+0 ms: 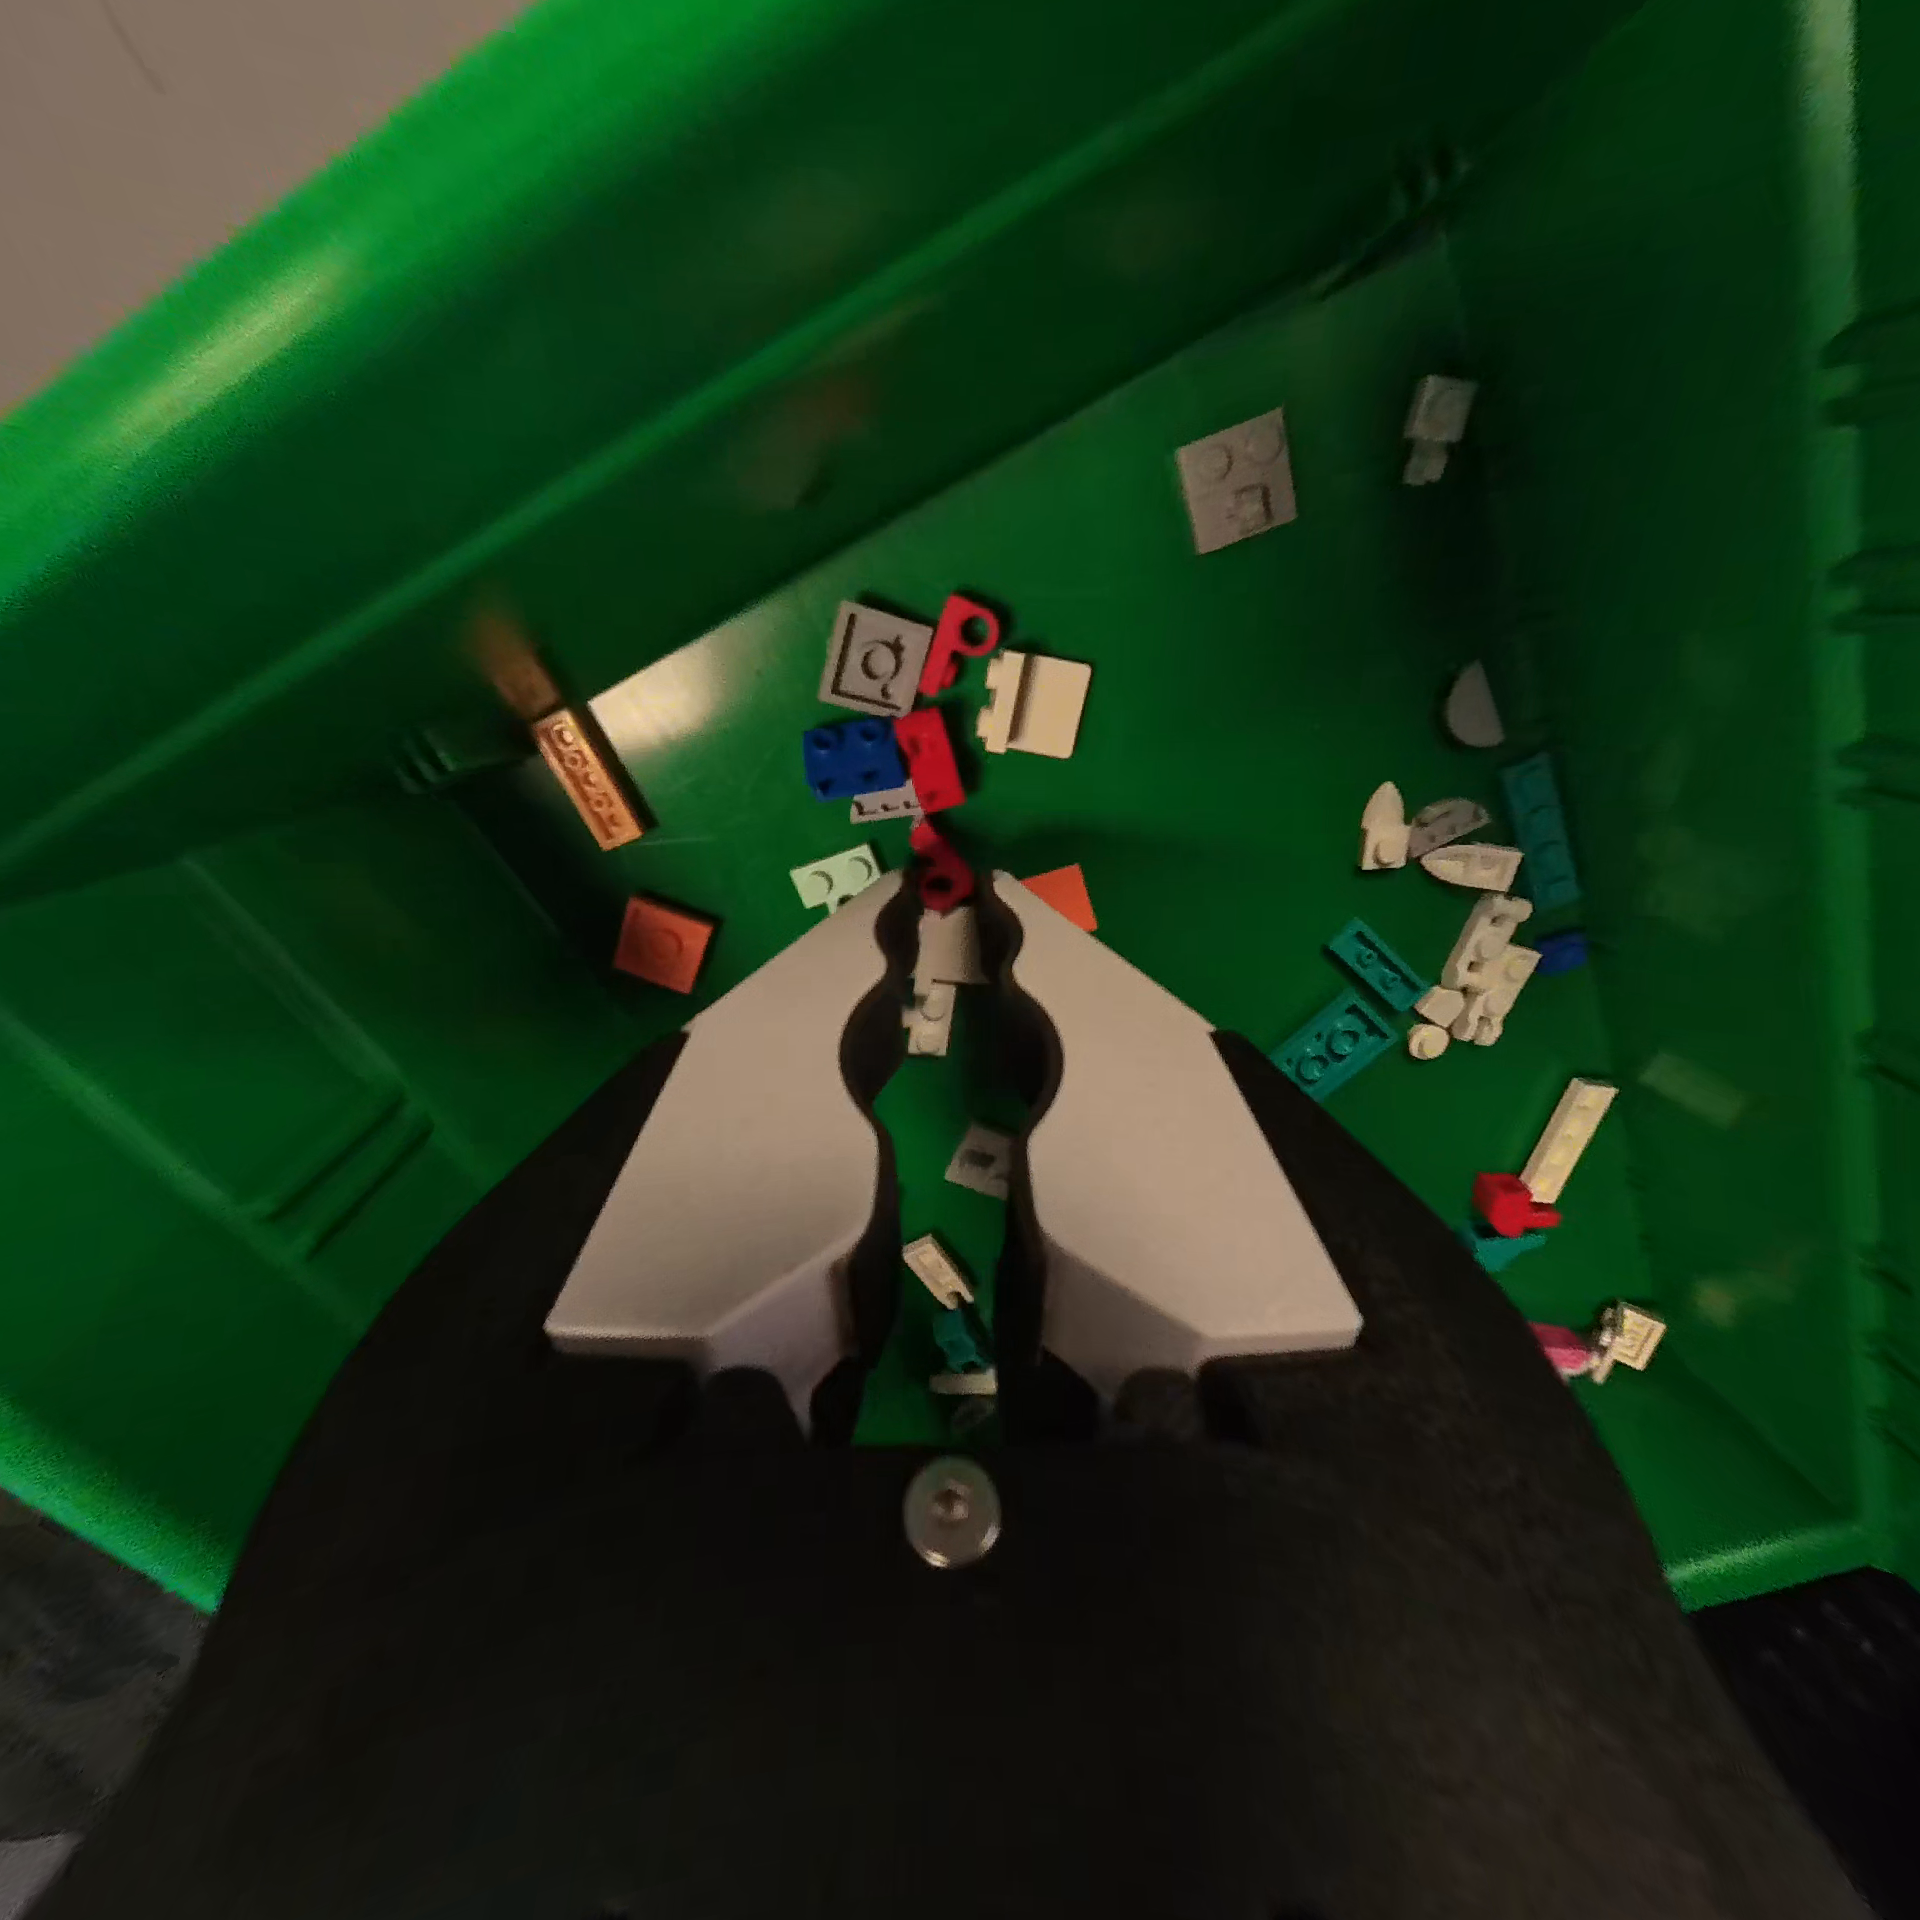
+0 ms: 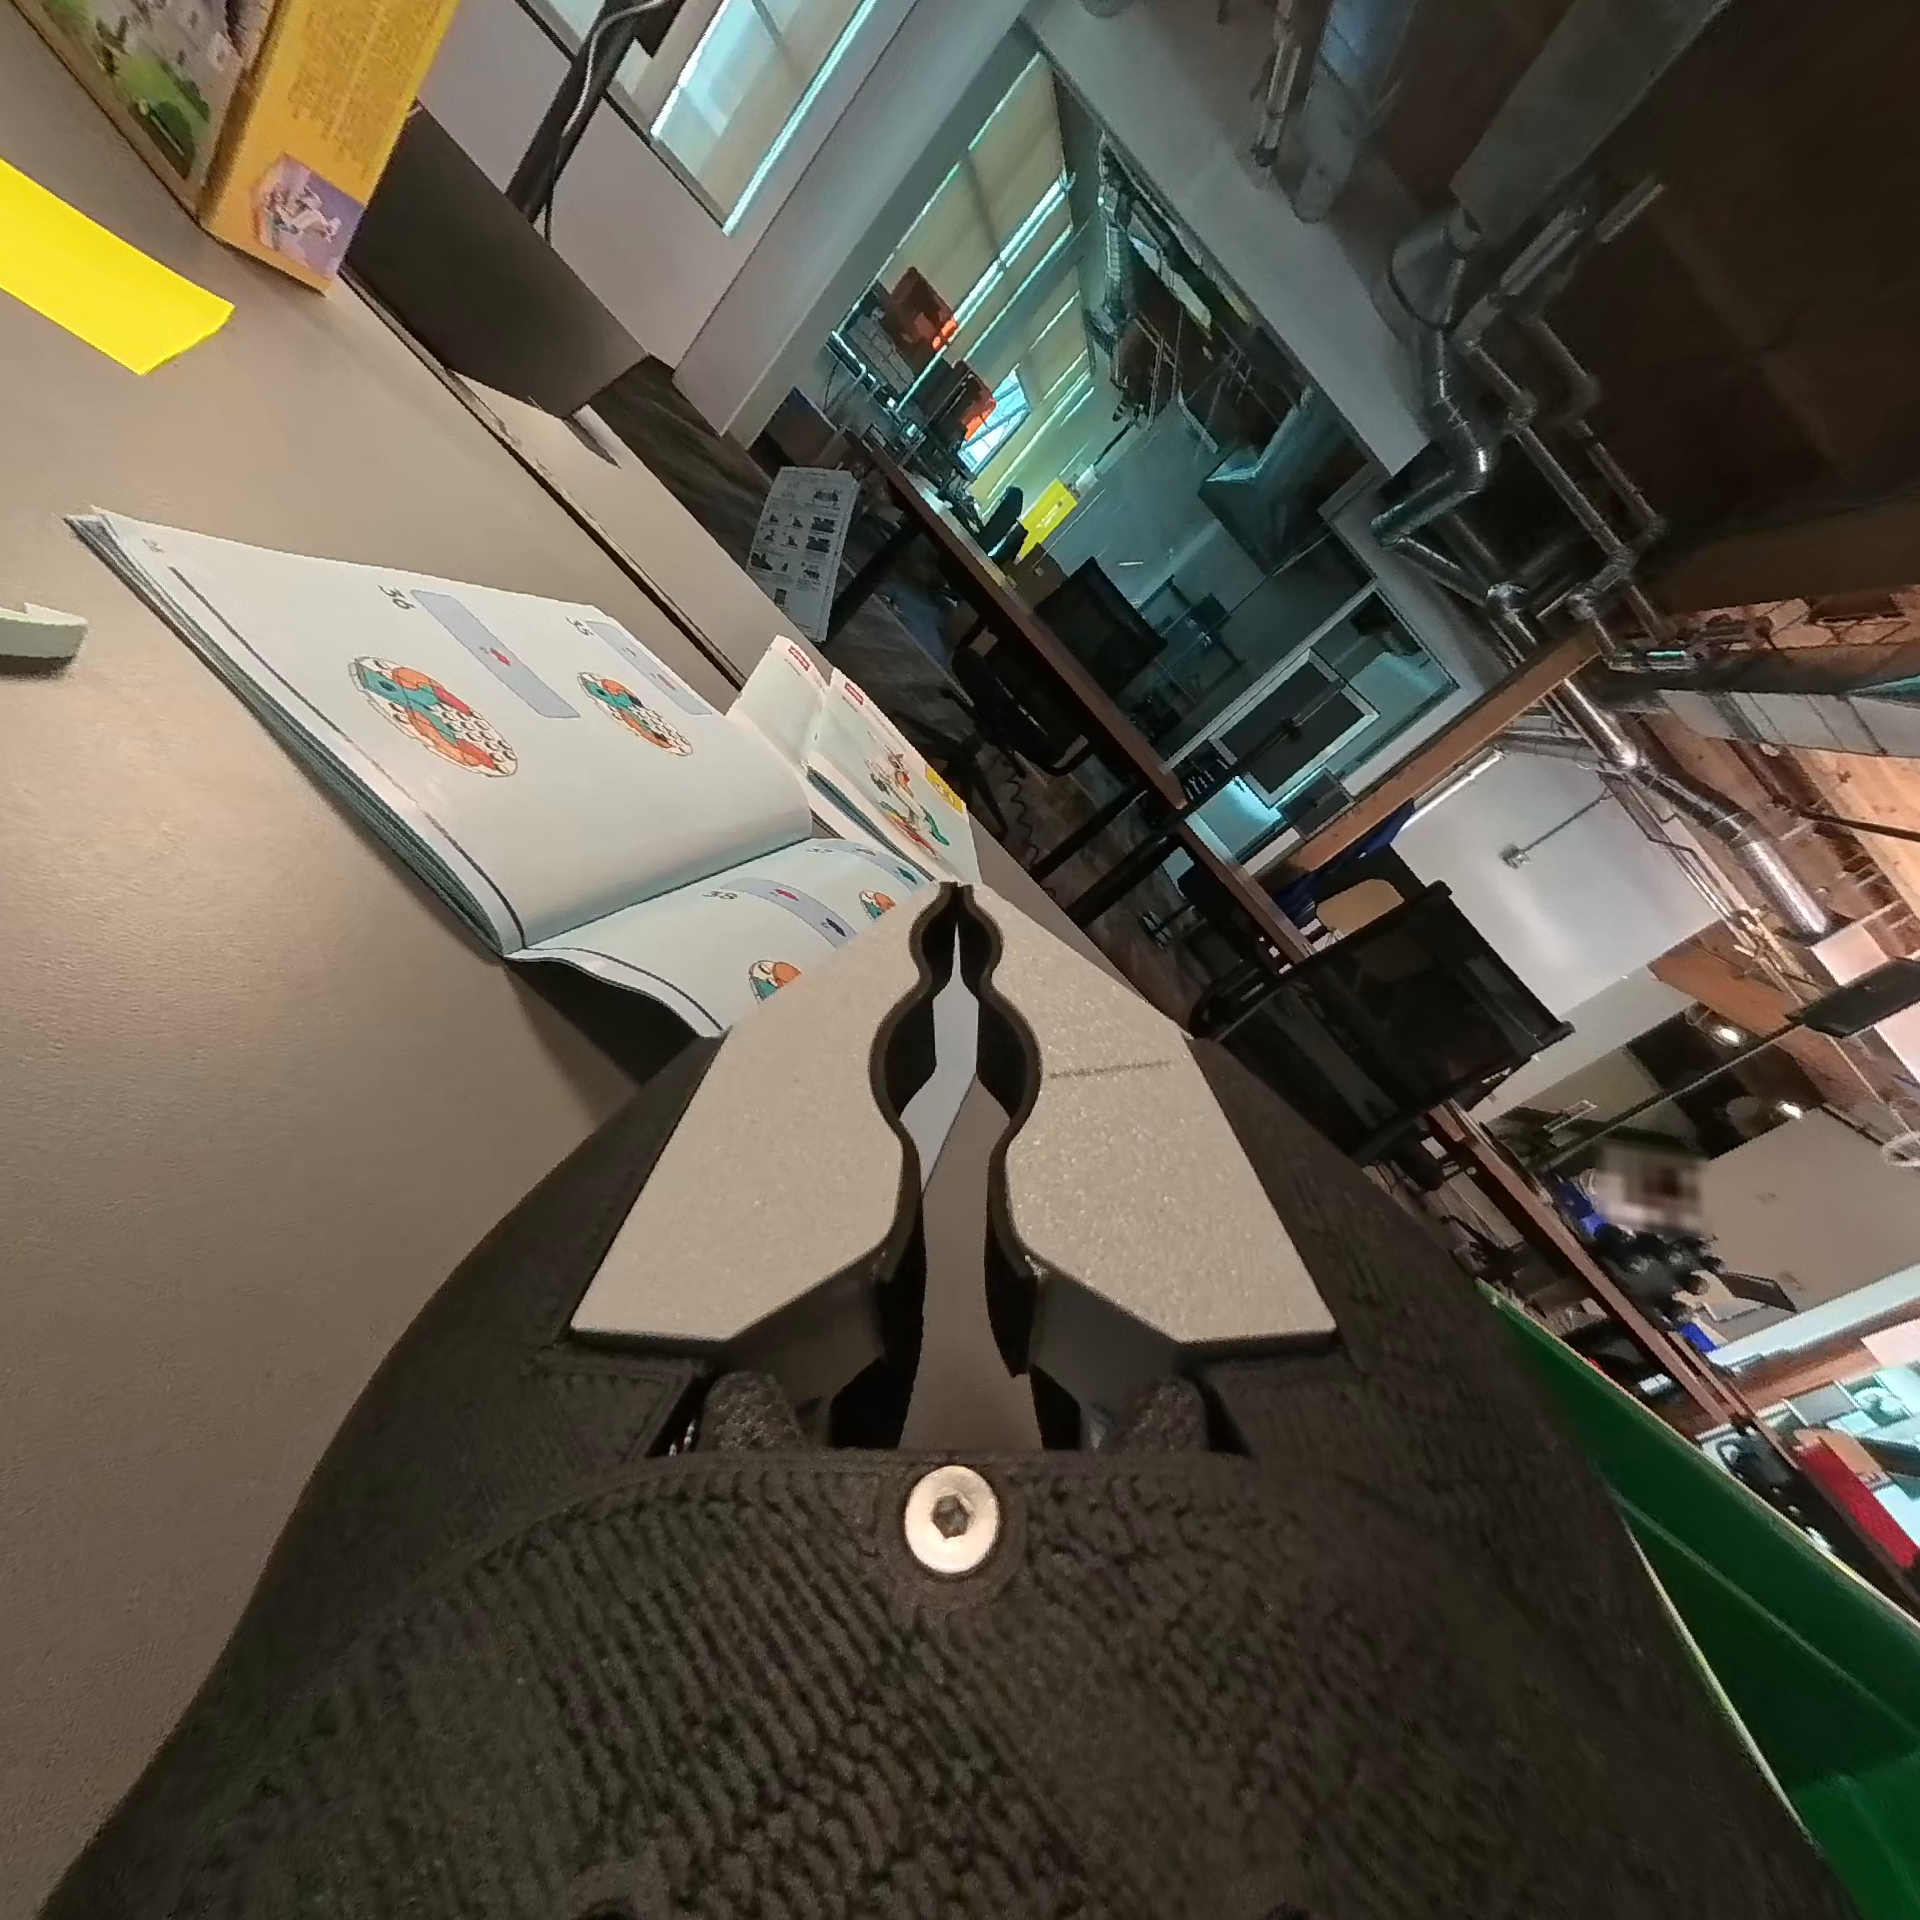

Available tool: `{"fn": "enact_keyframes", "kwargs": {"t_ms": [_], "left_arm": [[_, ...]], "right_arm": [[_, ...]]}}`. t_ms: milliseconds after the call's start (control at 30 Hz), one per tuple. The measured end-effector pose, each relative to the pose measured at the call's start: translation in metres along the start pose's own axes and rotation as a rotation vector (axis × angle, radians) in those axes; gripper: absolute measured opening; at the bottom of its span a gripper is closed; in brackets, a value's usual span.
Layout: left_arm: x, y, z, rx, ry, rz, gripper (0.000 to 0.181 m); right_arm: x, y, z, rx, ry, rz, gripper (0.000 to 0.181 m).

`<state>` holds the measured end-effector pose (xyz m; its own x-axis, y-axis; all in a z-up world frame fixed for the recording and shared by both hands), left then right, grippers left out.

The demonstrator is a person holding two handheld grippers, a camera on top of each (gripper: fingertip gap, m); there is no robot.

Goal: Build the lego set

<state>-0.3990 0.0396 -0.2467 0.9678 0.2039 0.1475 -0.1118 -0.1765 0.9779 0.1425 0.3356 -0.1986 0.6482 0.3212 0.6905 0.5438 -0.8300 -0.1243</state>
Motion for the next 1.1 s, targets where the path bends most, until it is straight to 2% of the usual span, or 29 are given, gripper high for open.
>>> {"fn": "enact_keyframes", "kwargs": {"t_ms": [167, 267, 400, 467, 500, 567, 633, 733, 867, 1033, 1100], "left_arm": [[0.006, 0.009, -0.005, 0.047, -0.064, -0.04, 0.01], [0.026, 0.046, -0.02, 0.254, -0.126, -0.064, 0.01], [0.098, 0.121, -0.028, 0.642, -0.255, -0.008, 0.009], [0.134, 0.142, -0.013, 0.745, -0.33, -0.068, 0.009], [0.156, 0.142, -0.003, 0.767, -0.372, -0.064, 0.01], [0.212, 0.123, 0.017, 0.764, -0.451, 0.092, 0.01], [0.266, 0.092, 0.038, 0.676, -0.521, 0.3, 0.009], [0.311, 0.038, 0.055, 0.524, -0.575, 0.374, 0.009], [0.323, -0.016, 0.061, 0.369, -0.577, 0.333, 0.009], [0.313, -0.032, 0.05, 0.364, -0.548, 0.228, 0.01], [0.307, -0.04, 0.051, 0.315, -0.531, 0.214, 0.017]], "right_arm": [[0.0, 0.001, -0.001, 0.01, -0.009, -0.002, 0.0], [0.0, 0.002, -0.003, 0.02, -0.016, -0.009, 0.0], [-0.001, 0.002, -0.004, 0.03, -0.029, -0.017, 0.0], [0.0, 0.002, -0.004, 0.031, -0.035, -0.018, 0.0], [0.0, 0.002, -0.004, 0.031, -0.038, -0.019, 0.0], [0.0, 0.002, -0.003, 0.032, -0.042, -0.021, 0.0], [0.0, 0.001, -0.003, 0.03, -0.045, -0.023, 0.0], [0.0, 0.001, -0.003, 0.03, -0.049, -0.028, 0.0], [0.0, 0.001, -0.003, 0.035, -0.061, -0.032, 0.0], [0.001, 0.001, -0.002, 0.036, -0.081, -0.036, 0.0], [0.001, 0.001, -0.002, 0.036, -0.084, -0.039, 0.0]]}}
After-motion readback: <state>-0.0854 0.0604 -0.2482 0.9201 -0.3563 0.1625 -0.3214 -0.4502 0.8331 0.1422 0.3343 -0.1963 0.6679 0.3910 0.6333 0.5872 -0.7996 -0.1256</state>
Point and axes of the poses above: each gripper's, where its closed fingertips meet, y back along the fingers, z out of its underside, x = y × z across the jaws, the point moved 4 cm from there along y, back along the fingers, and after that the axes turned 7 degrees about z, right-handed, at the moved point
